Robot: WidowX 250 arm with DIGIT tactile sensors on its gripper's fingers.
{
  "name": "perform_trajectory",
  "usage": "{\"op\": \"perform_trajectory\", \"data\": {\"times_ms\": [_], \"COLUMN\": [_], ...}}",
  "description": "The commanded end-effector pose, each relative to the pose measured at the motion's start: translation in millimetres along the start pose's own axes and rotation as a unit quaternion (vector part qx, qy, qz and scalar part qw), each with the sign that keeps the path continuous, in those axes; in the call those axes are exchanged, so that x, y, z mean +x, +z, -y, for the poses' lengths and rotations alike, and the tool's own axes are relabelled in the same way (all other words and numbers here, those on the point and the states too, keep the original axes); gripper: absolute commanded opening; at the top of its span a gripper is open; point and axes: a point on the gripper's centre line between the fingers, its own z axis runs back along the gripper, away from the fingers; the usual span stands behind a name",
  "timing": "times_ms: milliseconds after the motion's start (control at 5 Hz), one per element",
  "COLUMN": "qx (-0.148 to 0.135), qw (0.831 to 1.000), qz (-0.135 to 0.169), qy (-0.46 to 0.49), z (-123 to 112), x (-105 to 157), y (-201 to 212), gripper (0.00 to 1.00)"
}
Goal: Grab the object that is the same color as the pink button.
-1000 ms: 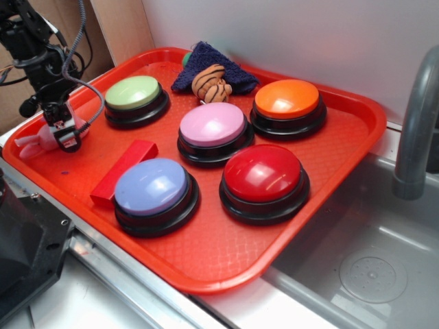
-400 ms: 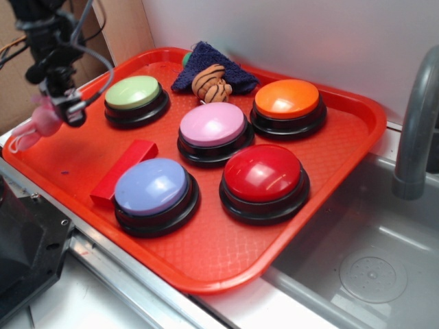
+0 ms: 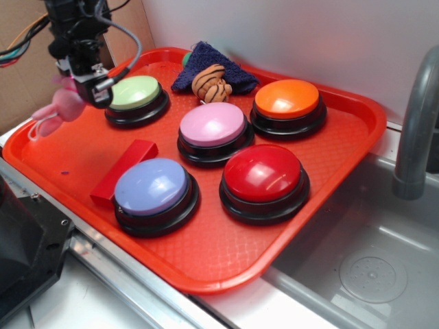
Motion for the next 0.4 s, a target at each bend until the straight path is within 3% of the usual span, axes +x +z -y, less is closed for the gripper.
{"op": "perform_trajectory", "data": {"times_ms": [0, 200], "qx": [0.029, 0.019], "qw": [0.998, 0.999], "qz": [0.033, 0.023], "qy": [-0.042, -0.039], "z": [40.9, 49.2], "x": [33.0, 35.5], "y": [15.6, 12.3], "gripper": [0.0, 0.0]}}
